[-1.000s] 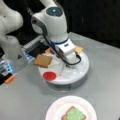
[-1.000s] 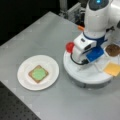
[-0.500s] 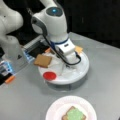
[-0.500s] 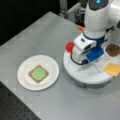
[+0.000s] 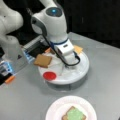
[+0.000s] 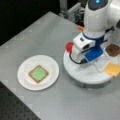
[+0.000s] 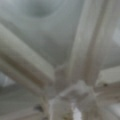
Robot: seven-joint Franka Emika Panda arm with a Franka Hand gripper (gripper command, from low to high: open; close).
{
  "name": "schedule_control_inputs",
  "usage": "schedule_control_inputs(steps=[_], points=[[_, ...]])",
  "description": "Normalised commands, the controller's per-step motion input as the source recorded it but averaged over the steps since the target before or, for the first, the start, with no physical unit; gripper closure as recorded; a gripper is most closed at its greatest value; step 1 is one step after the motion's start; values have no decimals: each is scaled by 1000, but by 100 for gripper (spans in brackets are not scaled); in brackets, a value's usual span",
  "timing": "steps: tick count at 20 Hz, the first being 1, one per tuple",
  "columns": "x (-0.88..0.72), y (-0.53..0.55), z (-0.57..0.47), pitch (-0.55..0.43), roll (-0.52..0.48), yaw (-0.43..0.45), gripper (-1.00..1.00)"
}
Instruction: Ingredient selection for cheeseburger or sandwich
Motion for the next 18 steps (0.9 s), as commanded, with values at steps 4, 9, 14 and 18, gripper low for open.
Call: schedule_control_inputs(steps=[4, 9, 14, 18], points=[[72, 33, 115, 108, 92, -112, -100], [88, 56, 141, 122, 104, -106, -100], [97, 64, 154, 130, 111, -126, -100], [97, 47, 159, 123, 110, -113, -100]])
